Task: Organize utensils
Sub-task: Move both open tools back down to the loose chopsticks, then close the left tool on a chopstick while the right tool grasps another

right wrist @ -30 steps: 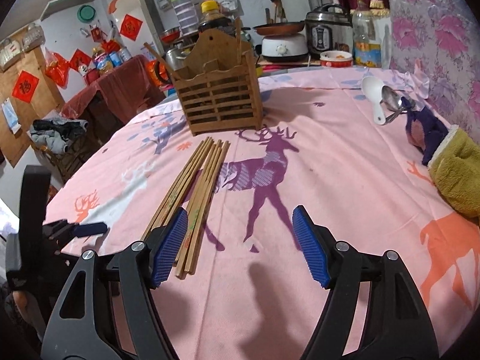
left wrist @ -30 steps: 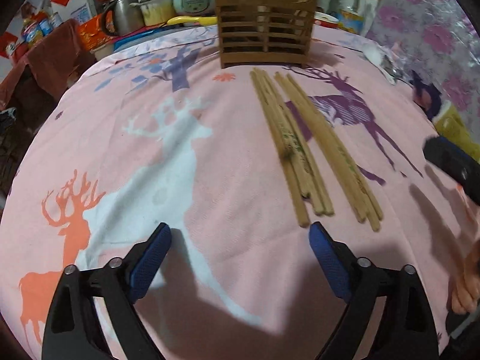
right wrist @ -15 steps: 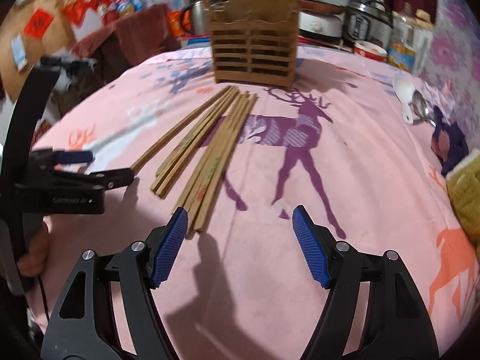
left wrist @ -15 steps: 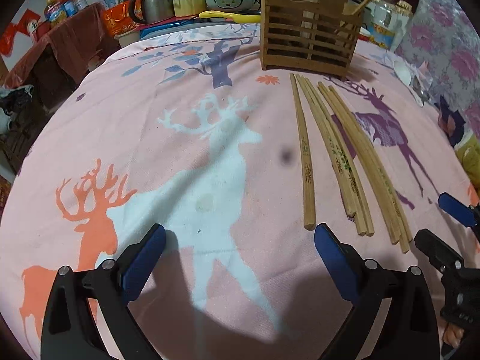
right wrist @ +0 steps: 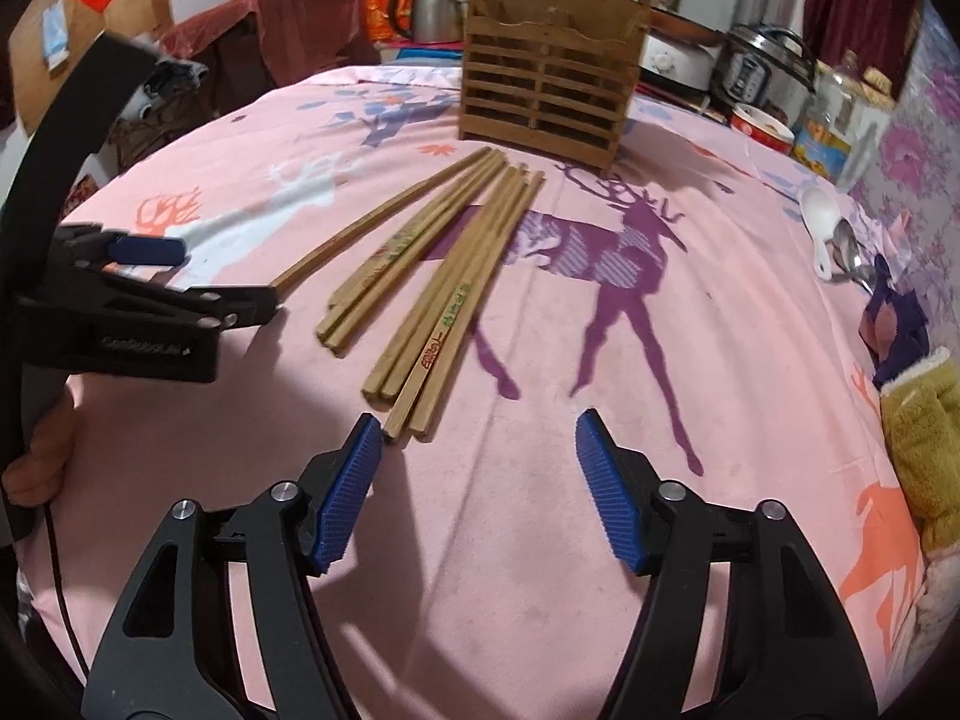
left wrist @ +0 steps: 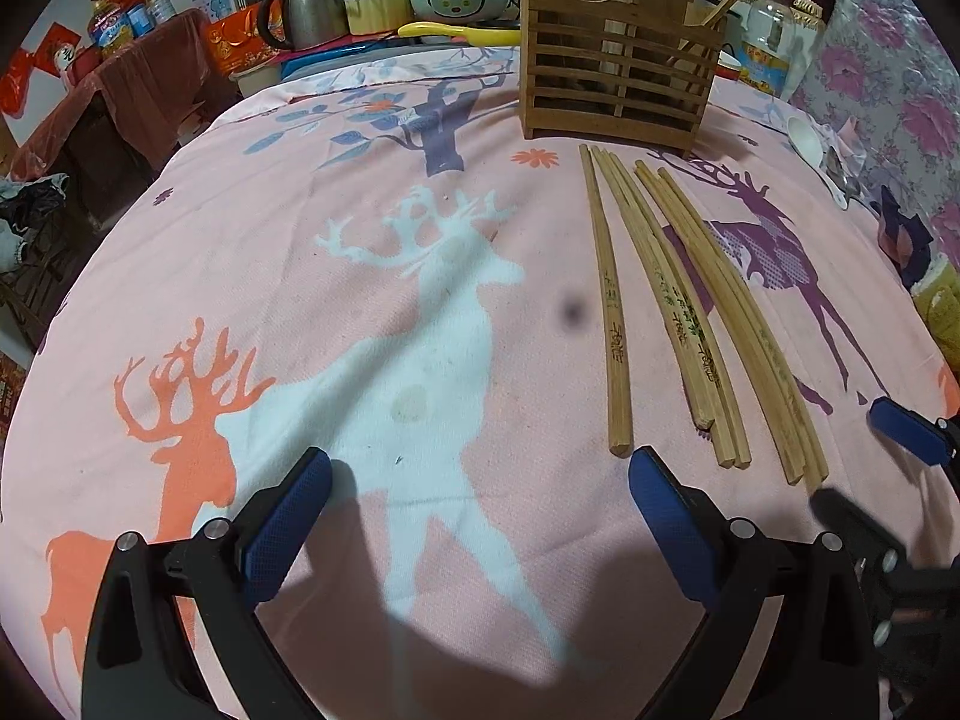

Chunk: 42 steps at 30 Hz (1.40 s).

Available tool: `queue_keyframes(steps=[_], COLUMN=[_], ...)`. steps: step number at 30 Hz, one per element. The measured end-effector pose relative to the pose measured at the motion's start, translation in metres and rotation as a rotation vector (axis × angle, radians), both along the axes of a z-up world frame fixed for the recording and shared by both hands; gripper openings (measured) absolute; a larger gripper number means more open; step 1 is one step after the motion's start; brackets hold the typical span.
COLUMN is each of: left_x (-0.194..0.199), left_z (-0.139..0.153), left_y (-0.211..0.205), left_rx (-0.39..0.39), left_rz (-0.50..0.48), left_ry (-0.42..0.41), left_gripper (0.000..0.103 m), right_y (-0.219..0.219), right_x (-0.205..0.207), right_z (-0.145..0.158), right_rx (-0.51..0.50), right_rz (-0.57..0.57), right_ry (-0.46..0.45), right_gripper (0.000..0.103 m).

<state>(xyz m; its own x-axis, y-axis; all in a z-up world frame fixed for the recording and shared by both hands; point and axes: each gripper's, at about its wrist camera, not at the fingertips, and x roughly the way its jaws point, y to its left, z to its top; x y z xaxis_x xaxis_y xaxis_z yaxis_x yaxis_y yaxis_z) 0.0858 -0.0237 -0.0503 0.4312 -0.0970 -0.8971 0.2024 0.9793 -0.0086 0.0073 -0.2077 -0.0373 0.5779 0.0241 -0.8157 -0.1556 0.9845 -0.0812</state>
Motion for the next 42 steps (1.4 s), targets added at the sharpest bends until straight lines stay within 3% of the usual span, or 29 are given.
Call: queue_keyframes(steps=[5,13,19,23,30,33,35,42], left_x=[0.000,0.000,-0.001,-0.001,-0.001,-0.001,-0.001,-0.001], left_z=[0.000,0.000,0.000,0.000,0.000,0.000,0.000,0.000], left_y=[0.000,0.000,0.000,0.000,0.001,0.001,0.000,0.000], left_rx=[0.000,0.001,0.000,0.000,0.001,0.001,0.000,0.001], left_rz=[0.000,0.000,-0.001,-0.001,0.000,0.000,-0.001,-0.001], left_ry=[0.000,0.000,0.000,-0.001,-0.001,-0.001,-0.001,-0.001], left_gripper=[0.097,0.098,0.098,0.097,0.098,0.098,0.098,0.098], right_y=[-0.040,-0.011,-0.022,-0.033,-0.036,-0.024,-0.018,-0.038], right_x=[0.003,-0.005,-0.004,-0.008,0.001,0.003,0.002,-0.003], right_z=[0.001,0.005,0.005,0.010,-0.001,-0.004,-0.003,0.004], right_rx=[0.118,0.088,0.138,0.153,0.151,0.103,0.091,0.176], right_rz=[-0.142,0.008,-0.027,-0.070,-0.072,-0.038,-0.010,-0.060], right_ry=[0.008,-0.014,-0.006,-0.048,0.024,0.036,0.033,-0.006], right_gripper=[0.053,0.053,0.046,0.046,0.037,0.030,0.019,0.021])
